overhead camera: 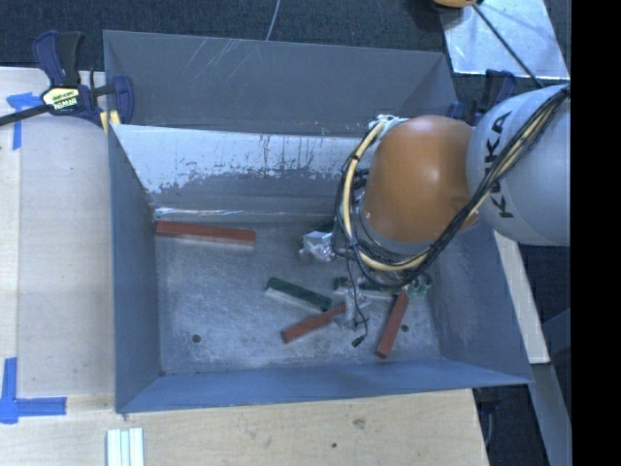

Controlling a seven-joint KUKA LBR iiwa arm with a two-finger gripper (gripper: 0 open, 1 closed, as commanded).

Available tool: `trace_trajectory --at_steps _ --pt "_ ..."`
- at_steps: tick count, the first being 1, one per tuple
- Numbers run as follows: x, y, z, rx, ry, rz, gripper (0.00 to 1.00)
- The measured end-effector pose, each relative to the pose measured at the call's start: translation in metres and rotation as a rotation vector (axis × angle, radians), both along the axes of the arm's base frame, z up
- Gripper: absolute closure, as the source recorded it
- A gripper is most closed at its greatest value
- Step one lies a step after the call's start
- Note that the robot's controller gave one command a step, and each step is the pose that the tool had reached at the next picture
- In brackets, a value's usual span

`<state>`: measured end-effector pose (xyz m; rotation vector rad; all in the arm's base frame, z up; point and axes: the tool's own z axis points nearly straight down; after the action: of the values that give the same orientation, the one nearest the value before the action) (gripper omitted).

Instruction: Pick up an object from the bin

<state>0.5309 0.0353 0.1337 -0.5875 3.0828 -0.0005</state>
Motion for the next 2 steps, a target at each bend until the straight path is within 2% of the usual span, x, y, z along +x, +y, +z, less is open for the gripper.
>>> trace_trajectory --at_steps 1,2 --pt "-0.012 0.0 -0.045 0.001 0.001 -0.271 0.0" --pt "-0.016 0.007 -0.061 -0.002 -0.005 0.081 1.0"
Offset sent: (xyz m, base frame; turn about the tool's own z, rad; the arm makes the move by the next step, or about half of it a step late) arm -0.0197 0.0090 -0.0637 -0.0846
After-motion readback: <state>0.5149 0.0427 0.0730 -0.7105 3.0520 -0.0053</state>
